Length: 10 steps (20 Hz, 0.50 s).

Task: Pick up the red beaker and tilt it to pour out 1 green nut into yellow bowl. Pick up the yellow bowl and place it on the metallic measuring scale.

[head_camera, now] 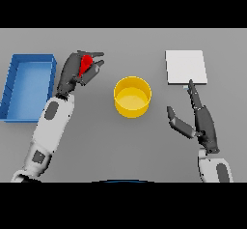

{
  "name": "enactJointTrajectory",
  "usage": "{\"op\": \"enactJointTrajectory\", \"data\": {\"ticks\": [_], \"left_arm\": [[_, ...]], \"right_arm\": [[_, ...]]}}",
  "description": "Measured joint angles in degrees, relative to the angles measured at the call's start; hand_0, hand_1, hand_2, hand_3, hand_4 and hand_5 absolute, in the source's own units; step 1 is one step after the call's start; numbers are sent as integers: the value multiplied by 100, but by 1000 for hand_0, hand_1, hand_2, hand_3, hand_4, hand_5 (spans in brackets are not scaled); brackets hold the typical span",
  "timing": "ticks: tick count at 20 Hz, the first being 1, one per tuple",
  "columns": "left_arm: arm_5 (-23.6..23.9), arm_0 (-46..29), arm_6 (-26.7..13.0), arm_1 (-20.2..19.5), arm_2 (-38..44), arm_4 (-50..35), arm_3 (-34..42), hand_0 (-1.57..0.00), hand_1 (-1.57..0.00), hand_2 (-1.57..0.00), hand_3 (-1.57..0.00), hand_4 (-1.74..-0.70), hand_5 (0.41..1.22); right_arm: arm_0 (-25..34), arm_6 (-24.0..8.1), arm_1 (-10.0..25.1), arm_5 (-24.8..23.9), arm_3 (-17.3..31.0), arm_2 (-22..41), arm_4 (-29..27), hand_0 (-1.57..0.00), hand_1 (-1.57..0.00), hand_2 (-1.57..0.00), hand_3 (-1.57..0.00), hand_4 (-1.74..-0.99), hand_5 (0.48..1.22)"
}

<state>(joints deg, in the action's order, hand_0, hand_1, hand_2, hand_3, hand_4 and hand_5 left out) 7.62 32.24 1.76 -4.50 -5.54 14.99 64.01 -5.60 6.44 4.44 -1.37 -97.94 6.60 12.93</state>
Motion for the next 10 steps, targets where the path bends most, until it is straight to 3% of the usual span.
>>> {"op": "enactJointTrajectory", "data": {"ticks": [2,7,10], "left_arm": [[-204,167,-267,-238,-424,403,2,-1563,-1563,-1563,-1563,-1733,1119],[-440,140,-359,-536,-803,580,185,-1564,-1565,-1565,-1565,-1734,1112],[-541,415,-583,-835,-1358,1227,108,-1568,-1568,-1568,-1568,-1738,1123]], "right_arm": [[-51,-14,-47,-79,-59,80,146,1,1,1,1,-1243,694],[-92,-149,-48,-56,-131,96,136,1,1,1,1,-1248,711],[-53,-136,-5,-57,-83,54,130,1,1,1,1,-1260,719]]}}
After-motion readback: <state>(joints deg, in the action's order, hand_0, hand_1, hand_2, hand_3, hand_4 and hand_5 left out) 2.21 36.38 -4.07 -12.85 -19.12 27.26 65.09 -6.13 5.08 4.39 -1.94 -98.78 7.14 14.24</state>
